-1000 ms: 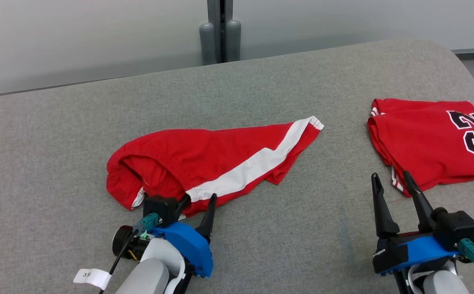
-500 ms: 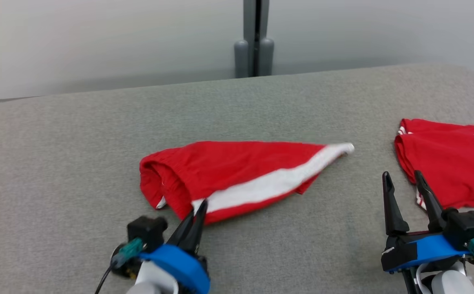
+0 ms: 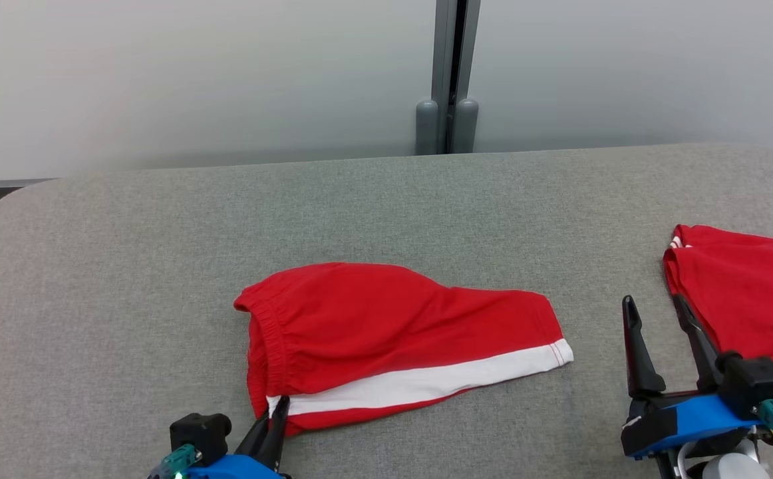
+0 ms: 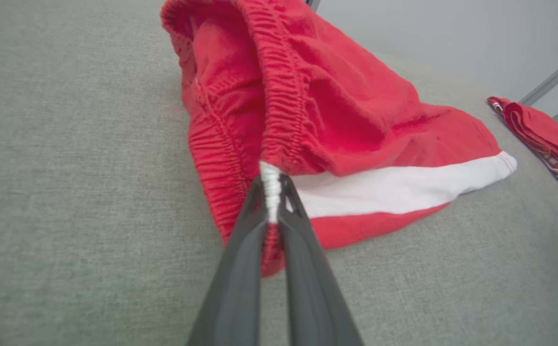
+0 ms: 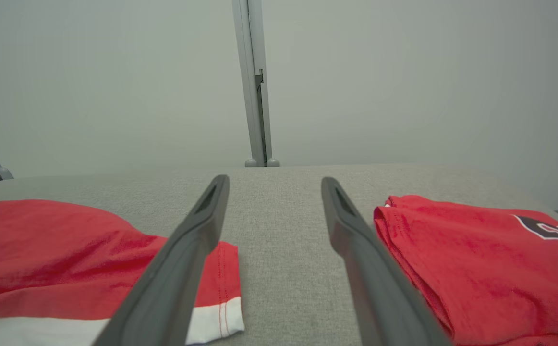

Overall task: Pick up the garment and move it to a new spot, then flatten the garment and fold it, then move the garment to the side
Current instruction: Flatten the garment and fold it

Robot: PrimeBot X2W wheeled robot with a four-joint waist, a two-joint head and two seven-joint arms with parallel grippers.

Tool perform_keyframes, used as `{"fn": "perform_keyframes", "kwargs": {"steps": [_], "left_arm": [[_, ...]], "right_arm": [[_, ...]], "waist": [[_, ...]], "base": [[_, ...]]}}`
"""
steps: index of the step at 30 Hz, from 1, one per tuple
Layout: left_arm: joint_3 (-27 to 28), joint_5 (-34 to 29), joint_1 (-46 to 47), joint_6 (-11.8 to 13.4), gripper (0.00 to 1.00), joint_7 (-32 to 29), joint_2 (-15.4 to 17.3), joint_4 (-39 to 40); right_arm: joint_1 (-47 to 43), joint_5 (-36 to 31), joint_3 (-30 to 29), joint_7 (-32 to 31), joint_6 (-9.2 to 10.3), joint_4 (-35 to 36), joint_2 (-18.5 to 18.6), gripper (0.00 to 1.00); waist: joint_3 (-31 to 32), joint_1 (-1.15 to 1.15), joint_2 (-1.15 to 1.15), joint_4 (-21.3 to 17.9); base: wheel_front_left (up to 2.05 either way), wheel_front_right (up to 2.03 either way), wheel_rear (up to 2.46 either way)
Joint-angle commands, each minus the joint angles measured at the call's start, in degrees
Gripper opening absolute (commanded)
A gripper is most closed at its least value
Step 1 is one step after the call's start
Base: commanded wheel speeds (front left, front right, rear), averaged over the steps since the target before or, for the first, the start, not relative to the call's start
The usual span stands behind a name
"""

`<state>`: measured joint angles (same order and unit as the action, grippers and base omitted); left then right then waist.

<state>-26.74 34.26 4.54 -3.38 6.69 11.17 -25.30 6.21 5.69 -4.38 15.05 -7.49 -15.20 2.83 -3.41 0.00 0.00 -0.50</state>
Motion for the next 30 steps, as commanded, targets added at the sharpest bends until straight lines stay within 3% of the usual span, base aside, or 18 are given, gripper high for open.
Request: {"fn": "perform_keyframes", "kwargs": {"steps": [1, 4, 5, 7, 8, 11, 21, 30], "left_arm": [[0.34, -0.19, 0.35, -0.02, 0.00, 0.91, 0.62, -1.30], [0.32, -0.80, 1.49, -0.12, 0.00, 2.17, 0.86, -3.69], [0.29, -0.93, 1.77, -0.24, 0.10, 2.59, 0.80, -4.43], [-0.41, -1.63, 2.24, -0.62, 0.55, 3.55, 1.07, -5.55], [-0.53, -1.78, 2.42, -0.69, 1.00, 4.14, 1.14, -5.86], [-0.31, -2.17, 2.67, -0.91, 1.00, 5.74, 1.51, -5.74], [1.82, -5.33, 1.04, 2.80, 1.00, 8.13, 3.63, 3.13], [4.33, -5.61, -1.40, 6.57, 1.00, 8.51, 1.92, 7.63]], "right_arm": [[-0.78, -0.15, 0.19, 0.17, -0.01, -0.03, 0.12, 1.00], [-0.86, -0.26, 0.55, 0.17, -0.01, -0.13, 0.12, 1.00], [-0.91, -0.26, 0.73, 0.17, -0.01, -0.24, 0.12, 1.00], [-1.11, -0.11, 1.19, 0.17, -0.01, -0.42, 0.11, 1.00], [-1.24, 0.01, 1.33, 0.17, -0.01, -0.44, 0.12, 1.00], [-1.46, 0.14, 1.52, 0.17, -0.01, -0.44, 0.12, 1.00], [-1.72, 0.40, 1.34, 0.17, -0.01, 0.42, 0.11, 1.00], [-1.98, 1.07, 2.05, 0.17, -0.01, 0.28, 0.11, 1.00]], "waist": [[0.20, 0.00, 0.00, -0.04], [0.54, 0.00, 0.00, -0.06], [0.64, 0.00, 0.00, -0.10], [0.89, 0.00, 0.00, -0.24], [0.98, 0.00, 0.00, -0.29], [1.25, 0.00, 0.00, -0.28], [2.48, 0.00, 0.00, 1.07], [3.75, 0.00, 0.00, 2.23]], "base": [[0.00, 0.00, 0.00], [0.00, 0.00, 0.00], [0.00, 0.00, 0.00], [0.00, 0.00, 0.00], [0.00, 0.00, 0.00], [0.00, 0.00, 0.00], [0.00, 0.00, 0.00], [0.00, 0.00, 0.00]]}}
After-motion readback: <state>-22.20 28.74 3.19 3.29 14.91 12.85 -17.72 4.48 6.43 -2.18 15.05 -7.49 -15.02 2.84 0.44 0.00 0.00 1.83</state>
